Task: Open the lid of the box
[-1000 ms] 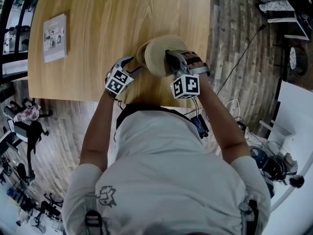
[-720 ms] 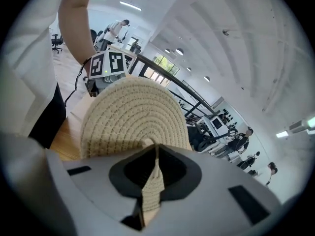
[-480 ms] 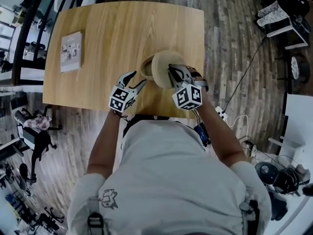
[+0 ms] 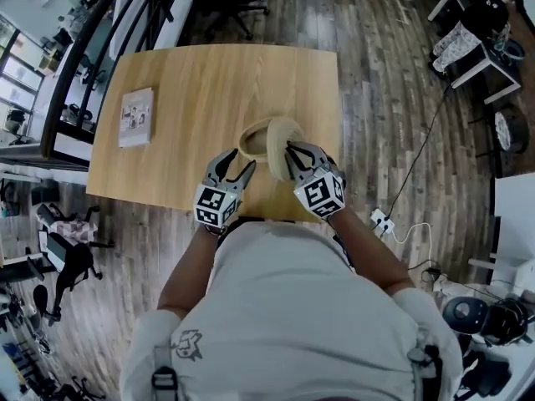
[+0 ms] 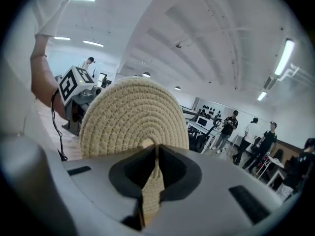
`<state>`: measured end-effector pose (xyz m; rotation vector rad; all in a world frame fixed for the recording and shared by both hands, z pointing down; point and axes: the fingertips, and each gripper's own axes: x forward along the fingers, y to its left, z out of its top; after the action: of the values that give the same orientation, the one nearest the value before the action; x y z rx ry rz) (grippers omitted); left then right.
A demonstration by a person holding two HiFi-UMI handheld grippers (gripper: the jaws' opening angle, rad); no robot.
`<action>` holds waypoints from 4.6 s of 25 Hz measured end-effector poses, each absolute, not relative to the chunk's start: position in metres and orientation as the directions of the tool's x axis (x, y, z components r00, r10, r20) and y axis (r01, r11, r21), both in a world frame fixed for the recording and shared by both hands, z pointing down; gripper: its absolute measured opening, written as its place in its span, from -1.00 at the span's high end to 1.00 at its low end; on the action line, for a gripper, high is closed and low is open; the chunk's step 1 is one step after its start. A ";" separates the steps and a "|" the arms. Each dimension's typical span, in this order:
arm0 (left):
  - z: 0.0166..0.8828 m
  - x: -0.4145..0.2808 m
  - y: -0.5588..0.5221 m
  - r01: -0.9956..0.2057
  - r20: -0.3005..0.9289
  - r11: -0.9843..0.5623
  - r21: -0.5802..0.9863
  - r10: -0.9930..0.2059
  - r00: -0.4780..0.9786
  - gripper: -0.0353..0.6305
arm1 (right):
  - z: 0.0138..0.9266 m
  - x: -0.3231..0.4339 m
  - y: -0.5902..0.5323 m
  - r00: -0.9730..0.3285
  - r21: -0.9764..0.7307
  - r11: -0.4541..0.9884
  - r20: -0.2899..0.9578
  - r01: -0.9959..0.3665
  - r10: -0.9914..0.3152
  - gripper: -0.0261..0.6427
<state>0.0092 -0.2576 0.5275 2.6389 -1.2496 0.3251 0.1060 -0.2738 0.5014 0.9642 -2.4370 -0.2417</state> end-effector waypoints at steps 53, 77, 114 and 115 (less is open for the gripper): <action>0.386 -0.080 0.007 -0.764 0.018 -0.642 0.060 -0.765 0.644 0.88 | 0.403 0.049 -0.023 -0.675 0.139 0.692 0.155 -0.708 -0.721 0.84; 0.390 0.058 0.119 -0.796 0.038 -0.604 0.036 -0.795 0.605 0.88 | 0.407 0.178 0.095 -0.766 0.127 0.780 0.148 -0.612 -0.625 0.84; 0.403 0.097 0.140 -0.765 0.061 -0.644 0.027 -0.762 0.644 0.88 | 0.423 0.202 0.140 -0.798 0.113 0.811 0.143 -0.574 -0.585 0.84; 0.402 0.097 0.138 -0.762 0.059 -0.647 0.023 -0.760 0.647 0.88 | 0.423 0.204 0.138 -0.798 0.112 0.810 0.142 -0.575 -0.586 0.84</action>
<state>0.0970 0.1384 0.4021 2.8094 -1.2999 0.0685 0.2037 0.1379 0.4231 0.9131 -2.8253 -0.0943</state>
